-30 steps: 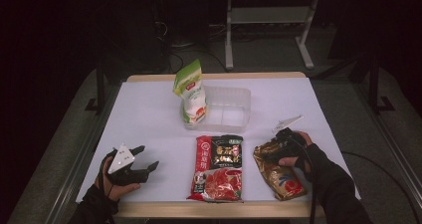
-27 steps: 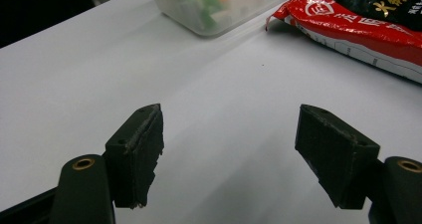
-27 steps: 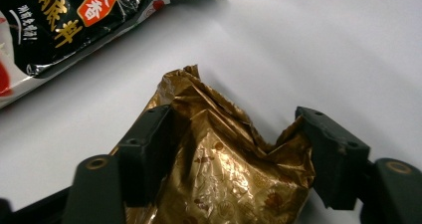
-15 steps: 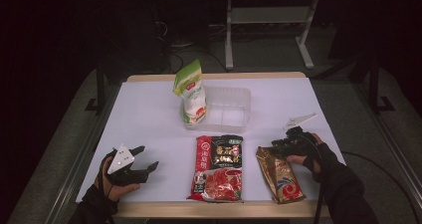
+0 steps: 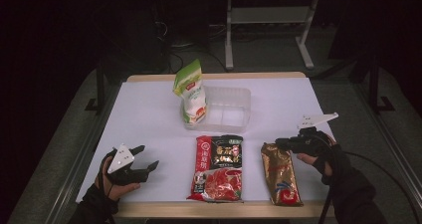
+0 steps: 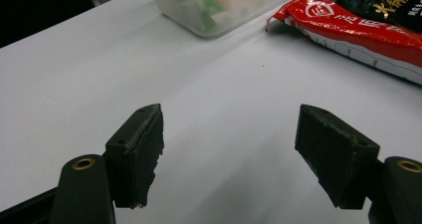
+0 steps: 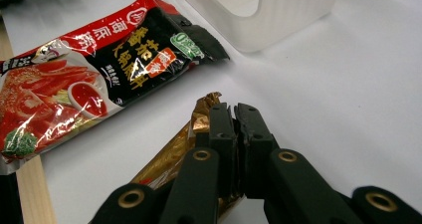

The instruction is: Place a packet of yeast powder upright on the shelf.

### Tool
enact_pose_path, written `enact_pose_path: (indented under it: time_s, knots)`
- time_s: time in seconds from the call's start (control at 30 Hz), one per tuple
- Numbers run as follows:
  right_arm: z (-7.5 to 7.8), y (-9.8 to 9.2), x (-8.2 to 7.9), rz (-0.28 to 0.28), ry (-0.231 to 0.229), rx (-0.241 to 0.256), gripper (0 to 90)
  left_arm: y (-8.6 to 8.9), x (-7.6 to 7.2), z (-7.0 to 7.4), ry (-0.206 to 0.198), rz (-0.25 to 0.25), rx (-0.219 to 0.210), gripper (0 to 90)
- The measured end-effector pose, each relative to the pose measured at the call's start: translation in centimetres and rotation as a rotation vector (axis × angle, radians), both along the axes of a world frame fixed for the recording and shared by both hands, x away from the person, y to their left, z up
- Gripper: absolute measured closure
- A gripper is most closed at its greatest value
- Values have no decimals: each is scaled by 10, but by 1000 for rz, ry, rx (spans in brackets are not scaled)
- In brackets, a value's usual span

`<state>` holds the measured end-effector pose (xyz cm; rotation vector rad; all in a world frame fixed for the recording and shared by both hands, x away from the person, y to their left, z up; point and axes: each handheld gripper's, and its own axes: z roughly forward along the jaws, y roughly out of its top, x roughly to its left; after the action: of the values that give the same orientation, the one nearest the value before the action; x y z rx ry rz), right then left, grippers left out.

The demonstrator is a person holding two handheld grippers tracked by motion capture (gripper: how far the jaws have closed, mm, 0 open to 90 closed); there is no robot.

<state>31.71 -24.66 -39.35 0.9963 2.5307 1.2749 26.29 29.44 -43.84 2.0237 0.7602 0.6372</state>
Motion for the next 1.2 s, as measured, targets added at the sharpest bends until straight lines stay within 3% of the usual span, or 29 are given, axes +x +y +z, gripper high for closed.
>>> enact_pose_path:
  time_s: [0.17,0.43,1.0,1.2]
  knots:
    - [12,1,-7,-12,-37,30,873,0,0,0,-1,2,-3,264]
    - [33,6,-16,-53,-138,63,879,1,-1,1,-5,5,-11,264]
    - [50,20,-23,-143,-316,100,881,2,-2,0,-4,10,-15,264]
    - [55,30,-23,-163,-359,111,882,1,-2,1,-5,11,-17,264]
